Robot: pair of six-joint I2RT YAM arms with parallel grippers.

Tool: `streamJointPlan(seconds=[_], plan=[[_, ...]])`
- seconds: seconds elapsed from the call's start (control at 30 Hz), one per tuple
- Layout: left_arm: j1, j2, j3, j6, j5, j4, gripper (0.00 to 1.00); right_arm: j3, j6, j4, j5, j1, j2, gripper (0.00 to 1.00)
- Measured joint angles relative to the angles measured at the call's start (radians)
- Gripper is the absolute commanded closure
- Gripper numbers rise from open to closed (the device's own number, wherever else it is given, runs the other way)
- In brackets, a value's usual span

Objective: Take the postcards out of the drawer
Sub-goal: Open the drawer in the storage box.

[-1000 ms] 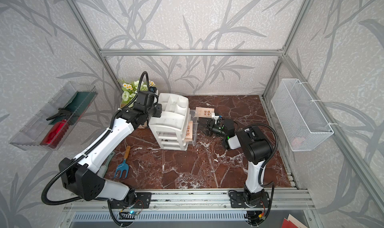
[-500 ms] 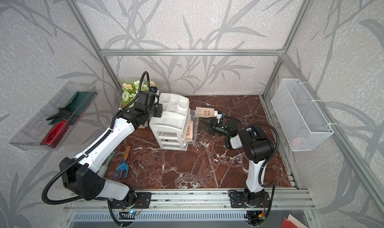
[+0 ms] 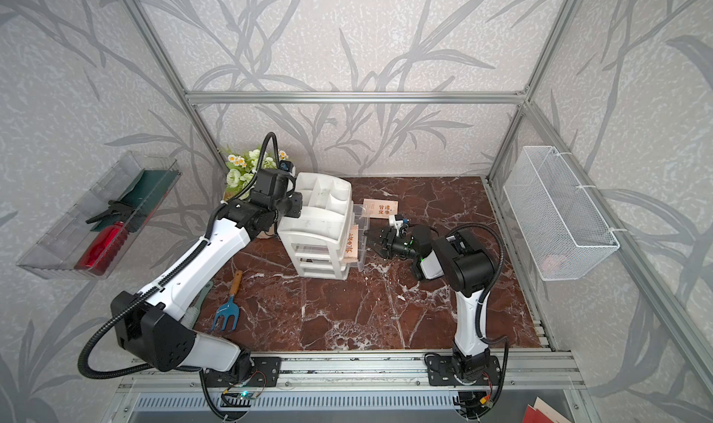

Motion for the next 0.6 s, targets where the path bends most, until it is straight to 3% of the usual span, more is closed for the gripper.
streamJointPlan(seconds=[0.6], plan=[[-0.003, 0.001, 0.0, 0.0, -0.006, 0.0, 1.0, 0.038, 0.013, 0.002, 0.001, 0.02, -0.001, 0.39]])
